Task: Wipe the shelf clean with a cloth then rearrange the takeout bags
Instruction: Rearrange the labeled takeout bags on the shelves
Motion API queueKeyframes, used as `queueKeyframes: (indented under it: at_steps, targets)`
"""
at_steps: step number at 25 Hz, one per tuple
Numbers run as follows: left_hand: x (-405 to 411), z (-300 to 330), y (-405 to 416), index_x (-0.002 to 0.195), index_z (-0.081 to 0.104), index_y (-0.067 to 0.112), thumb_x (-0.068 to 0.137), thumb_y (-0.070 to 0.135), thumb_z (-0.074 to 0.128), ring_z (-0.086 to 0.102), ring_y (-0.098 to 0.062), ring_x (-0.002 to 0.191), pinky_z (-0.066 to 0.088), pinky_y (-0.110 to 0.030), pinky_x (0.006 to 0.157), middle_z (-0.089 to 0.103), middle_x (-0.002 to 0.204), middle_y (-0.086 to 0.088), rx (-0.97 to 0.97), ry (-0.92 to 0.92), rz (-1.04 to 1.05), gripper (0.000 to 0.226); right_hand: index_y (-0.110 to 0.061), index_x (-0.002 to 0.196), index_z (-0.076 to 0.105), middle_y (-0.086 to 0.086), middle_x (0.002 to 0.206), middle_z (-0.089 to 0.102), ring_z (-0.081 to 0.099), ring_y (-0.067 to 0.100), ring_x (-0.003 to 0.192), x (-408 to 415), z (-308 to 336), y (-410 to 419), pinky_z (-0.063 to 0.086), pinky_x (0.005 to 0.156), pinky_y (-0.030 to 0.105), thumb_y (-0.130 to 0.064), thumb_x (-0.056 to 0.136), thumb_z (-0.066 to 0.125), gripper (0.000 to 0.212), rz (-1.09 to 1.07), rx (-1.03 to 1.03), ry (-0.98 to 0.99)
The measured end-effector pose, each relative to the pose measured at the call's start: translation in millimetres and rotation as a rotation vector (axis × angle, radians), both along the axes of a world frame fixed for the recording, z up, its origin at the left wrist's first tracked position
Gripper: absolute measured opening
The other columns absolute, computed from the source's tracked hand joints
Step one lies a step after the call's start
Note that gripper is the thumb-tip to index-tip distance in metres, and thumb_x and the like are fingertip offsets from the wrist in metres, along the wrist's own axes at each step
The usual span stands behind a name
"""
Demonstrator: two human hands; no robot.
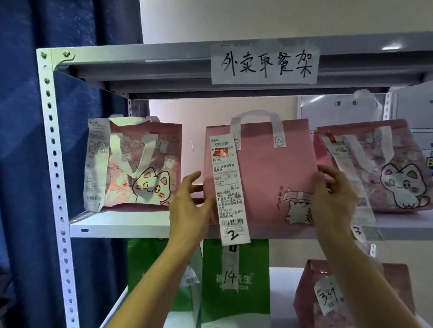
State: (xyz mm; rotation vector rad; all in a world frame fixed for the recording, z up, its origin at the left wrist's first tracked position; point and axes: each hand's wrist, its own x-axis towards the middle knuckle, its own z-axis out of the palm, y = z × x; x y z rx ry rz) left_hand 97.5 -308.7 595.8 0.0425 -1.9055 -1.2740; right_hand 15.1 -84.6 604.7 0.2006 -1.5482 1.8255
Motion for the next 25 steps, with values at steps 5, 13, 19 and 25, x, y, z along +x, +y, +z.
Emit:
queueKeyframes:
  at_steps: [5,13,19,25]
  targets:
    - [-17.7,-0.8,-4.6,0.131,0.053,0.023,0.097,0.017,0.054,0.065,-0.003,0.094,0.056,-0.013,0.067,0.063,0.120,0.008,0.013,-0.059,0.021,0.034,-0.020,0.118,0.066,-0.010,0.091,0.063,0.063,0.016,0.082,-28.9,-8.0,-10.7,0.050,0.064,0.025,-0.011,0.102,0.041,0.031,0.008,0.105,-0.035]
    - [-38.4,10.8,-7.9,0.140,0.045,0.023,0.101,0.011,0.043,0.067,0.003,0.072,0.046,-0.005,0.051,0.063,0.106,0.019,-0.025,-0.182,-0.007,0.040,-0.025,0.136,0.062,0.004,0.109,0.069,0.063,0.005,0.078,-58.8,-11.1,-19.6,0.049,0.061,0.022,-0.016,0.104,0.048,0.036,0.052,0.214,-0.133]
    - [-47.6,9.5,-13.5,0.142,0.044,0.025,0.098,-0.001,0.039,0.063,0.011,0.082,0.047,-0.007,0.068,0.064,0.116,0.017,-0.062,-0.221,-0.017,0.052,-0.026,0.127,0.058,-0.002,0.104,0.065,0.066,0.012,0.084,-62.9,-8.9,-22.7,0.060,0.084,0.045,-0.016,0.102,0.048,0.029,0.069,0.242,-0.171]
    - [-42.0,12.7,-9.6,0.144,0.042,0.020,0.097,-0.007,0.037,0.059,0.008,0.080,0.052,-0.020,0.078,0.053,0.107,0.019,-0.055,-0.220,-0.018,0.054,-0.026,0.128,0.058,-0.006,0.101,0.066,0.070,0.015,0.085,-56.2,-9.0,-19.3,0.062,0.078,0.042,-0.019,0.101,0.053,0.029,0.081,0.270,-0.154]
